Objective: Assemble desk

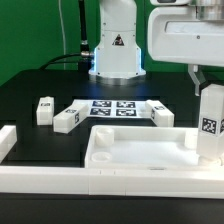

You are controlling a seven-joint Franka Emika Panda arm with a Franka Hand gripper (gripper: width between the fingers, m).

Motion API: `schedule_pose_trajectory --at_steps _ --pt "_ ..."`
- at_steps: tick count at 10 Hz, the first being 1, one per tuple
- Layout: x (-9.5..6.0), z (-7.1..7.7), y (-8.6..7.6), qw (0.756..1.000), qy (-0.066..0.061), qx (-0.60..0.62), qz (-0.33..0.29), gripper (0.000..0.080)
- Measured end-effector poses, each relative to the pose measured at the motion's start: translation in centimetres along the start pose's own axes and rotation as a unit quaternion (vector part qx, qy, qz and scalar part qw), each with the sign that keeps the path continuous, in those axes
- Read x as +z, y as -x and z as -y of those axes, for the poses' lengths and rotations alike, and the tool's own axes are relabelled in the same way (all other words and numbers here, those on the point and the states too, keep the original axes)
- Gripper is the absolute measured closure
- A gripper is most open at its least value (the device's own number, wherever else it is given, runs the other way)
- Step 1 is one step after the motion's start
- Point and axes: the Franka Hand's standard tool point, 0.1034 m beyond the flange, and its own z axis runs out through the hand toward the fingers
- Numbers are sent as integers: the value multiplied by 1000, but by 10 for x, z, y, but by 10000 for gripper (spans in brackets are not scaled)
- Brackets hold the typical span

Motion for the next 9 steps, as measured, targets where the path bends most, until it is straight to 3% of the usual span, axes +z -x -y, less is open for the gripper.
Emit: schedule_pose_trajectory --at_steps 5,6,7,8,9 --pt "1 4 5 991 -10 133 9 508" --pt "1 4 5 992 -10 125 9 428" --pt "2 4 6 995 -10 104 9 292" --pt "2 4 7 996 -5 87 12 292" --pt "2 5 7 999 -6 45 11 181"
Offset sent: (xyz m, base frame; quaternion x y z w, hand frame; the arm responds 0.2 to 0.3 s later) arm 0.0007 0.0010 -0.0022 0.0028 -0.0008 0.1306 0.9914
